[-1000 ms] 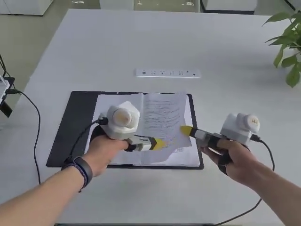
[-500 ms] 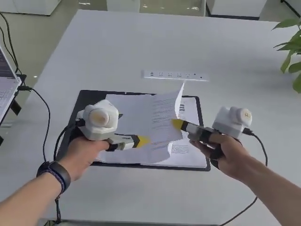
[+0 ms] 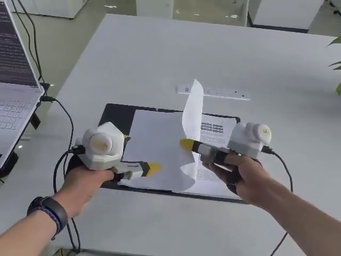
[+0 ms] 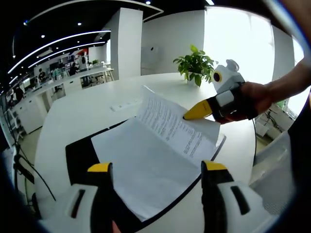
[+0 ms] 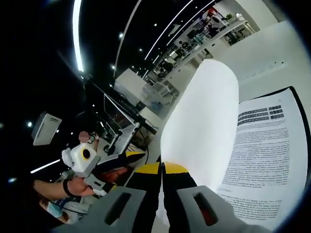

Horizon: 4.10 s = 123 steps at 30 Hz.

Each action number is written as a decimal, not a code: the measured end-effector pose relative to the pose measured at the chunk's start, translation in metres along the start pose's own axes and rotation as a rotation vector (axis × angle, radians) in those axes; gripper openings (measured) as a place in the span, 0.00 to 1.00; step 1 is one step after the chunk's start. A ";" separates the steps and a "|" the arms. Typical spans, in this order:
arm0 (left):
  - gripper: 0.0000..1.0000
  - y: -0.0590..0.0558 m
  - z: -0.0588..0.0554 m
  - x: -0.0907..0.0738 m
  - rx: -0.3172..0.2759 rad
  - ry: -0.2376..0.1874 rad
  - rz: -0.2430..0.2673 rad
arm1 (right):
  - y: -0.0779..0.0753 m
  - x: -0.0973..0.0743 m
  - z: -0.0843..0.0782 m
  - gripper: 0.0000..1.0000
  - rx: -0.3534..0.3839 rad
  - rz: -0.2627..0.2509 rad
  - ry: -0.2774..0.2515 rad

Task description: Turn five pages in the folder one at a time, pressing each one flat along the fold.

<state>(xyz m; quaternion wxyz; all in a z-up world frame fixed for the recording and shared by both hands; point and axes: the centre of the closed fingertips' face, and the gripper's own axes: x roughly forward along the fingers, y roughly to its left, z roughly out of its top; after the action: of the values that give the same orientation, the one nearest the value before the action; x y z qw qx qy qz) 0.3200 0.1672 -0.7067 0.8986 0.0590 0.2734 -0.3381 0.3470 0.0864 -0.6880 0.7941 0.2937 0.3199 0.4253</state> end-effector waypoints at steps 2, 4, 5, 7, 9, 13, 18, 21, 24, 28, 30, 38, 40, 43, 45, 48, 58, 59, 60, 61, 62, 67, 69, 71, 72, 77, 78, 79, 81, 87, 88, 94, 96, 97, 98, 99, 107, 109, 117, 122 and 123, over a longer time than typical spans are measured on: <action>0.73 0.004 -0.004 -0.005 -0.009 -0.002 0.008 | 0.004 0.009 -0.006 0.00 0.005 0.007 0.020; 0.73 0.006 -0.007 -0.009 -0.016 -0.003 0.012 | 0.006 0.016 -0.009 0.00 0.003 0.014 0.030; 0.74 0.007 -0.009 -0.012 -0.019 -0.002 0.013 | 0.008 0.021 -0.011 0.00 0.004 0.019 0.039; 0.73 0.011 -0.013 -0.015 -0.022 0.000 0.021 | 0.011 0.031 -0.013 0.00 0.003 0.027 0.052; 0.74 0.014 -0.016 -0.019 -0.030 -0.003 0.026 | 0.015 0.041 -0.016 0.00 0.007 0.034 0.063; 0.73 0.019 -0.020 -0.025 -0.037 -0.001 0.036 | 0.017 0.061 -0.021 0.00 0.016 0.046 0.089; 0.72 0.024 -0.023 -0.032 -0.048 -0.006 0.049 | 0.025 0.078 -0.036 0.00 0.039 0.052 0.120; 0.72 0.027 -0.025 -0.034 -0.062 -0.010 0.059 | 0.022 0.093 -0.045 0.00 0.065 0.059 0.135; 0.72 0.028 -0.027 -0.035 -0.074 -0.012 0.065 | 0.025 0.103 -0.050 0.00 0.080 0.052 0.150; 0.73 0.027 -0.031 -0.036 -0.088 -0.010 0.069 | 0.014 0.118 -0.060 0.00 0.111 0.037 0.166; 0.73 0.026 -0.034 -0.036 -0.091 -0.007 0.068 | 0.011 0.122 -0.066 0.00 0.121 0.026 0.177; 0.73 0.026 -0.041 -0.037 -0.108 -0.003 0.071 | -0.006 0.134 -0.084 0.00 0.138 -0.007 0.222; 0.72 0.027 -0.041 -0.040 -0.124 -0.009 0.076 | -0.013 0.137 -0.088 0.00 0.145 -0.017 0.233; 0.72 0.027 -0.040 -0.044 -0.136 -0.013 0.085 | -0.019 0.140 -0.095 0.00 0.145 -0.030 0.250; 0.72 0.025 -0.039 -0.046 -0.138 -0.015 0.087 | -0.023 0.142 -0.098 0.00 0.149 -0.035 0.255; 0.72 0.023 -0.038 -0.049 -0.140 -0.013 0.090 | -0.030 0.145 -0.102 0.00 0.158 -0.053 0.267; 0.72 0.028 -0.044 -0.051 -0.161 -0.006 0.098 | -0.034 0.149 -0.106 0.00 0.184 -0.078 0.259; 0.72 0.027 -0.044 -0.051 -0.160 -0.005 0.097 | -0.036 0.150 -0.105 0.00 0.181 -0.079 0.258; 0.72 0.027 -0.044 -0.051 -0.160 -0.004 0.096 | -0.036 0.150 -0.105 0.00 0.179 -0.079 0.257; 0.73 0.026 -0.045 -0.051 -0.161 -0.002 0.094 | -0.037 0.150 -0.105 0.00 0.179 -0.080 0.255; 0.73 0.025 -0.045 -0.050 -0.160 -0.001 0.093 | -0.037 0.150 -0.105 0.00 0.182 -0.081 0.255; 0.72 0.027 -0.047 -0.046 -0.157 0.001 0.087 | -0.035 0.152 -0.104 0.03 0.172 -0.073 0.252; 0.72 0.030 -0.049 -0.044 -0.154 0.004 0.086 | -0.034 0.153 -0.104 0.05 0.173 -0.069 0.250; 0.72 0.032 -0.050 -0.042 -0.152 0.005 0.085 | -0.032 0.153 -0.104 0.08 0.174 -0.062 0.250; 0.72 0.033 -0.051 -0.041 -0.152 0.006 0.085 | -0.030 0.153 -0.104 0.09 0.162 -0.056 0.251; 0.72 0.038 -0.052 -0.036 -0.146 0.007 0.083 | -0.026 0.152 -0.103 0.16 0.151 -0.038 0.249; 0.72 0.038 -0.052 -0.035 -0.143 0.008 0.083 | -0.025 0.152 -0.103 0.17 0.149 -0.035 0.249; 0.72 0.038 -0.052 -0.034 -0.140 0.009 0.083 | -0.024 0.153 -0.103 0.19 0.146 -0.031 0.249; 0.71 0.039 -0.052 -0.033 -0.141 0.010 0.082 | -0.022 0.152 -0.102 0.21 0.148 -0.024 0.247; 0.68 0.036 -0.048 -0.030 -0.135 0.011 0.078 | -0.016 0.148 -0.096 0.31 0.148 -0.012 0.233; 0.67 0.033 -0.047 -0.031 -0.134 0.012 0.078 | -0.015 0.148 -0.092 0.35 0.149 -0.008 0.220; 0.62 0.029 -0.042 -0.027 -0.120 0.008 0.074 | -0.013 0.135 -0.065 0.42 0.132 0.009 0.152; 0.59 0.028 -0.041 -0.025 -0.112 0.009 0.074 | -0.015 0.129 -0.054 0.41 0.130 0.006 0.122; 0.59 0.028 -0.040 -0.023 -0.113 0.011 0.071 | -0.015 0.126 -0.049 0.41 0.123 0.003 0.107; 0.57 0.027 -0.040 -0.022 -0.108 0.014 0.070 | -0.017 0.123 -0.042 0.40 0.117 0.000 0.089; 0.55 0.027 -0.040 -0.021 -0.104 0.015 0.069 | -0.018 0.120 -0.038 0.38 0.117 0.001 0.080; 0.37 0.021 -0.043 -0.011 -0.042 0.057 0.061 | -0.030 0.098 -0.006 0.34 0.102 -0.009 0.021; 0.36 0.018 -0.044 -0.008 -0.049 0.058 0.053 | -0.033 0.093 -0.001 0.33 0.101 -0.017 0.011; 0.20 0.019 -0.066 0.006 -0.044 0.101 0.048 | -0.050 0.072 0.003 0.31 0.104 -0.055 -0.007; 0.13 0.027 -0.089 0.018 -0.025 0.147 0.045 | -0.056 0.067 0.004 0.30 0.104 -0.058 -0.012; 0.12 0.028 -0.093 0.019 -0.018 0.156 0.045 | -0.056 0.067 0.005 0.30 0.103 -0.058 -0.012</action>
<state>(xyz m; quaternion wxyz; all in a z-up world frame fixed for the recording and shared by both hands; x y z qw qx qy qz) 0.3078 0.2043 -0.7970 0.8824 0.0832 0.3442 -0.3099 0.4068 0.1169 -0.7437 0.7918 0.3275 0.3449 0.3833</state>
